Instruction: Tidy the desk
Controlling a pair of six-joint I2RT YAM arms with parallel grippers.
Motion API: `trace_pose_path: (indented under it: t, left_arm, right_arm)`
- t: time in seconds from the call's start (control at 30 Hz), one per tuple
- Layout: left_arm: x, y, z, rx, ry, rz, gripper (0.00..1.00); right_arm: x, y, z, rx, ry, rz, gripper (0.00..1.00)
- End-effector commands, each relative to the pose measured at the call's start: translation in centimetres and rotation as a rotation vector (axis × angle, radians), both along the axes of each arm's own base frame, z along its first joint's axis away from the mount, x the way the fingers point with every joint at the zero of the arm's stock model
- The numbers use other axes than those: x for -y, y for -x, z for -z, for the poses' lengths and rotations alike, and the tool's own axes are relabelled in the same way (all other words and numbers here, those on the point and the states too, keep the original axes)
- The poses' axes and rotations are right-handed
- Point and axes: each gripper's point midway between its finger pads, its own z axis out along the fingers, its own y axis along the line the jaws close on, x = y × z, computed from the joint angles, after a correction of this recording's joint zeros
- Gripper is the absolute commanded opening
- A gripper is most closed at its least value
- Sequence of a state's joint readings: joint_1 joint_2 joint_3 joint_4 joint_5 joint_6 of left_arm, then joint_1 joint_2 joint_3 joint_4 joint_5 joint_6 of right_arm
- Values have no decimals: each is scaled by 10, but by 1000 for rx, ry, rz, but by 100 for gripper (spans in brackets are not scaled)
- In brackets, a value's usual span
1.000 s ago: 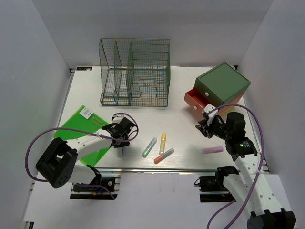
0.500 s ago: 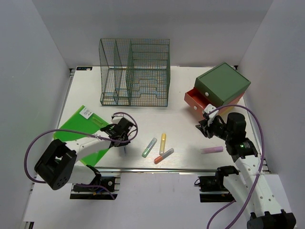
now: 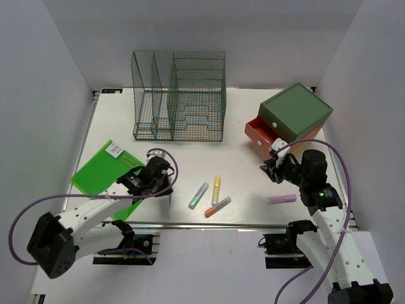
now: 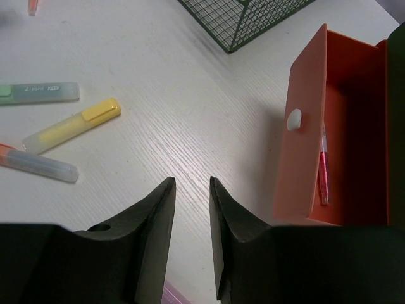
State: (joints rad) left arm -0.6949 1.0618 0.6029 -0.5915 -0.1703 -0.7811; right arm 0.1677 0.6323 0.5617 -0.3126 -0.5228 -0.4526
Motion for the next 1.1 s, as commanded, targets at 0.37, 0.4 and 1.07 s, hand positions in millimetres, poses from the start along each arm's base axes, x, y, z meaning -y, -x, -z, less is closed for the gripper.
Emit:
trace_pose_path:
  t: [0.37,0.4,1.07]
  left_arm:
    - [171,-11,-173,234,806,516,0]
    - [189,-20,-185,248,844,527,0]
    - [320,-162,-205,357,1094,-42,0]
  right_arm:
    - [48,-39,-55,202,-77,379,25]
    - [52,-41,-57,212,-81,406,0]
    - [136,-48,-101,403,-168,923,0]
